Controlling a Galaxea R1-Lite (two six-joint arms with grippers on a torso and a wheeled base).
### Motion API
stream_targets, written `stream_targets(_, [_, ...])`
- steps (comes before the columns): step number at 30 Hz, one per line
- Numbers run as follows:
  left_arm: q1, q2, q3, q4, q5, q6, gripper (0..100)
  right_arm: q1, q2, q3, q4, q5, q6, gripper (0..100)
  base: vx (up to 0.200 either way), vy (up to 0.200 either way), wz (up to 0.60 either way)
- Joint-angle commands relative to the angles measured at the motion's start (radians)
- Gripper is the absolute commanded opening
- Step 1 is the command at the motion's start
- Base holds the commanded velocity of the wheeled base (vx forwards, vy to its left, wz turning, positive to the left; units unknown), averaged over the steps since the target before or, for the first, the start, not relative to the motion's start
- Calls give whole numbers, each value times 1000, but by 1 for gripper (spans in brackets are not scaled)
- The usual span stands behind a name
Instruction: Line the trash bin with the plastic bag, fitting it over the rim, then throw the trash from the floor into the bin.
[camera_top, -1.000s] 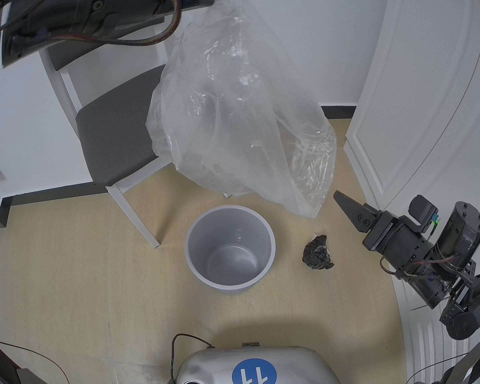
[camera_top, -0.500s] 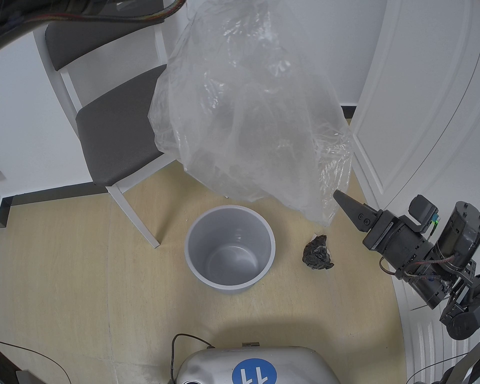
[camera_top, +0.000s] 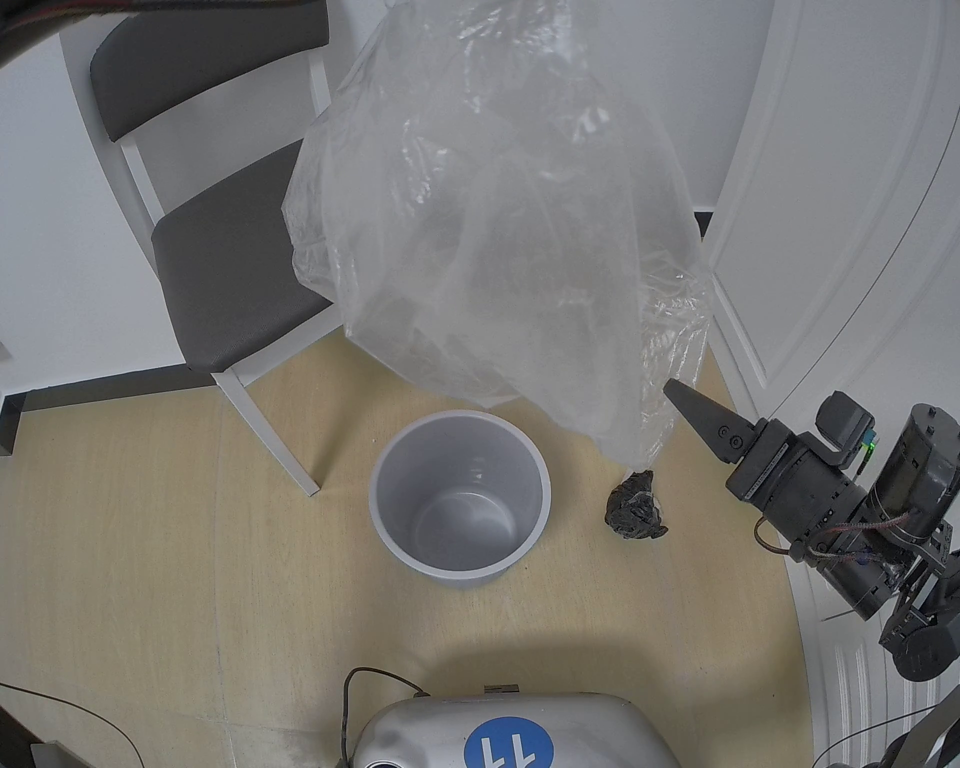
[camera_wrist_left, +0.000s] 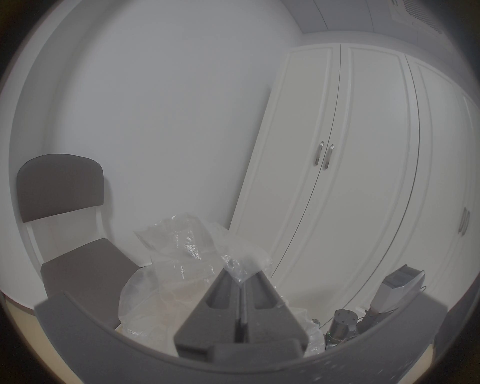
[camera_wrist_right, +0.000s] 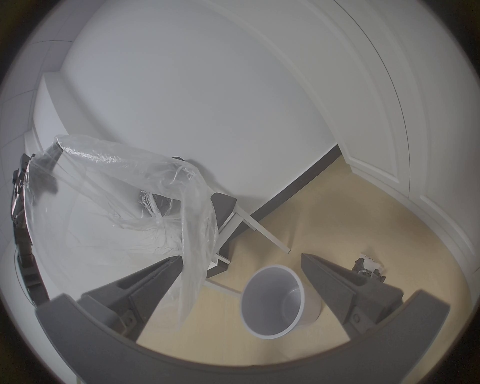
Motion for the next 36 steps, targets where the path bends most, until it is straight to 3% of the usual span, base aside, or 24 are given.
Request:
stream_targets(1, [-12, -1, 0, 0, -1, -1, 0, 8, -2, 2, -1, 5, 14, 100, 0, 0, 0])
stream_targets(16, [-35, 2, 0, -23, -1, -1, 0, 28, 10, 21, -86, 22, 45, 100, 0, 0, 0])
stream_targets(17, [-35, -1, 0, -23, 1, -1, 0, 30, 9, 21, -87, 24, 45, 0, 0, 0, 0])
stream_targets(29, [-13, -1, 19, -22, 1, -10, 0, 19, -2, 18, -89, 34, 46, 0, 0, 0, 0])
stream_targets(34, [146, -27, 146, -12, 1, -53, 0, 5, 13, 15, -81, 31, 42, 0, 0, 0, 0])
stream_targets(36, [146, -27, 146, -12, 1, -53, 0, 5, 13, 15, -81, 31, 42, 0, 0, 0, 0])
